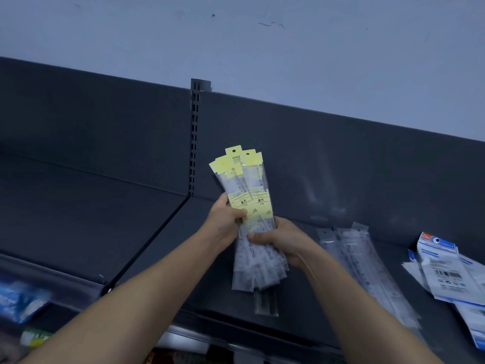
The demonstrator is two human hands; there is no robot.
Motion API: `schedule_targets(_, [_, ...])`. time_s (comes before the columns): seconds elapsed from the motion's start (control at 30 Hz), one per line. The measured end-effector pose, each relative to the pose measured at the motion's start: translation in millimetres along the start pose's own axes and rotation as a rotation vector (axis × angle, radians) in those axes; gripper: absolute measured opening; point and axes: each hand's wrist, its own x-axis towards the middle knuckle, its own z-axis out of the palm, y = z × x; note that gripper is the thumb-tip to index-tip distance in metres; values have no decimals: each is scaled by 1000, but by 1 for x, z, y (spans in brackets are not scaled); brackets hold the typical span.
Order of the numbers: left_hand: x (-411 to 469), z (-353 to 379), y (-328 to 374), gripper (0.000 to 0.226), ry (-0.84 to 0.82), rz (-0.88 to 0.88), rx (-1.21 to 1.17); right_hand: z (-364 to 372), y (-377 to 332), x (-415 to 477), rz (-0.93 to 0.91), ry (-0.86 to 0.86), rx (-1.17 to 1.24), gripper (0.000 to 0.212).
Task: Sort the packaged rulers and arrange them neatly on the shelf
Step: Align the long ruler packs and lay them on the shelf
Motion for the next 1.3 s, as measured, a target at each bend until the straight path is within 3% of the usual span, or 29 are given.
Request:
schedule_targets(0.13, [6, -10, 6, 42, 0, 7, 95, 2, -10, 1, -62, 62, -193, 39])
schedule_targets(0.17, [9, -15, 8, 50, 8, 38, 185, 2, -14, 0, -75, 74, -238, 39])
schedule_targets(0.23, [13, -25, 13, 97, 72, 143, 489, 2, -23, 0, -112, 99, -349, 42])
schedule_targets(0.27, [11, -28, 17, 117, 129, 219, 685, 2, -27, 1, -134, 121, -428, 44])
schedule_targets(0.33, [4, -32, 27, 130, 258, 474, 1095, 3, -37, 2, -175, 163, -651, 43])
schedule_targets(0.4, [-2, -37, 38, 128, 308, 812, 1477, 5, -46, 1, -214, 196, -909, 39])
schedule_targets(0.47, [2, -47, 41, 119, 234, 1033, 1792, 9, -51, 0, -257, 192, -1098, 34])
schedule_targets(0.57, [5, -51, 40, 94, -13, 910, 2069, 16, -48, 0, -221, 108, -1207, 34])
schedule_targets(0.7, [10, -53, 32, 57, -284, 618, 2159, 17, -36, 1, -49, -73, -1163, 32])
schedule_targets(0.8, [11, -52, 31, 50, -426, 501, 2147, 12, -33, -1, 37, -171, -1103, 32])
schedule_targets(0.87, [10, -49, 31, 51, -506, 443, 2137, 7, -34, -2, 84, -138, -1014, 37])
schedule_targets(0.97, [10, -52, 32, 54, -583, 379, 2100, -3, -28, 1, 128, 90, -872, 47])
schedule_targets(1.03, [10, -53, 32, 57, -613, 364, 2098, -10, -19, 3, 178, 182, -1001, 47])
schedule_targets(1.13, [8, -54, 31, 56, -640, 358, 2085, -11, -12, 3, 310, 130, -1154, 41])
schedule_targets(1.23, [3, -53, 33, 47, -653, 349, 2039, -8, -15, 4, 336, 93, -1231, 24])
schedule_targets(1.3, [0, -53, 34, 44, -648, 349, 2036, -6, -15, 6, 334, 66, -1205, 24])
